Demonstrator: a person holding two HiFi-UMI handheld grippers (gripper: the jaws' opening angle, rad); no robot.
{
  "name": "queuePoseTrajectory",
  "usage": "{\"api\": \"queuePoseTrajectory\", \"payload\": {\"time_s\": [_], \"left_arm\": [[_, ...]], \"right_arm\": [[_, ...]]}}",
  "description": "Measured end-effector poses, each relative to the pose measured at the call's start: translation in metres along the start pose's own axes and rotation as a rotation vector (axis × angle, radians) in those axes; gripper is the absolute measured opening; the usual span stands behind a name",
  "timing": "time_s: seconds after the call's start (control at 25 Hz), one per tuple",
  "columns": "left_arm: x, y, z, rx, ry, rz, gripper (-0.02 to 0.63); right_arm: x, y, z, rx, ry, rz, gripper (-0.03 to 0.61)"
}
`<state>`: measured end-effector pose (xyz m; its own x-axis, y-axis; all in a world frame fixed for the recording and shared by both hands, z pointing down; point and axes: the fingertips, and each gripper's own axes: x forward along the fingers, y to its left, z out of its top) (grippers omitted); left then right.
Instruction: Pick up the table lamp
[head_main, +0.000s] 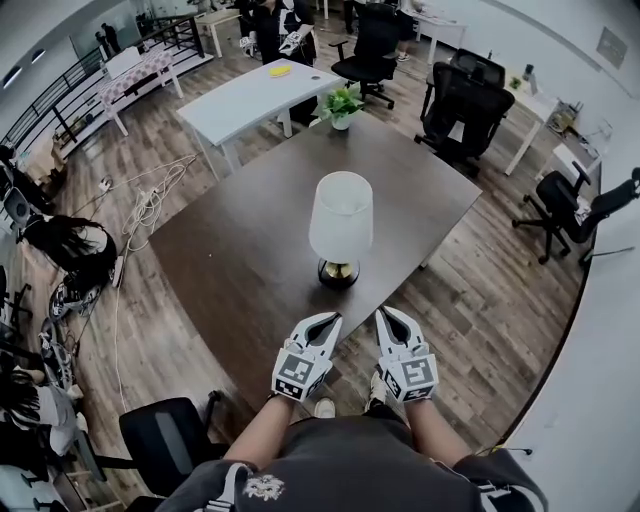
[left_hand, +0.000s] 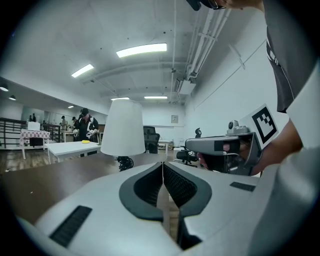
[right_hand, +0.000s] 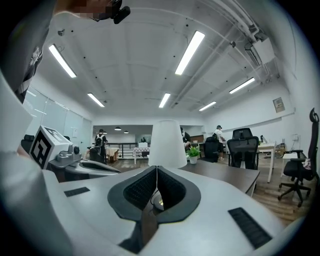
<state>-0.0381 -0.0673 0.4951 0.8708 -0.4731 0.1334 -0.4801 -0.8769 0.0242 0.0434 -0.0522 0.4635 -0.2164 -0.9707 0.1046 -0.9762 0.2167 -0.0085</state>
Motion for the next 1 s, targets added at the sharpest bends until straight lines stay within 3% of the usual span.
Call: {"api": "queuePoseTrajectory", "payload": {"time_s": [0.16,0.32,0.6,1.0], "left_arm": [[0.022,0.006,-0.005,0.000,0.016,0.052,0.008],[0.048,0.005,-0.016,0.068,0.062,0.081,0.008],[0.086,0.000,-0.023,0.047,0.088,0.176,0.008],[0.106,0.023,-0.048,-0.016,0.116,0.432,0.008]], "right_arm": [[0.016,-0.021,-0.004,0.001,0.001,0.045,0.028],[0.029,-0.040,-0.002,-0.006,0.006,0.110,0.028],[0.038,-0.076,-0.009,-0.018,0.016,0.207,0.028],[0.052,-0.107,-0.041,-0.025,0.045,0.313,0.028]]}}
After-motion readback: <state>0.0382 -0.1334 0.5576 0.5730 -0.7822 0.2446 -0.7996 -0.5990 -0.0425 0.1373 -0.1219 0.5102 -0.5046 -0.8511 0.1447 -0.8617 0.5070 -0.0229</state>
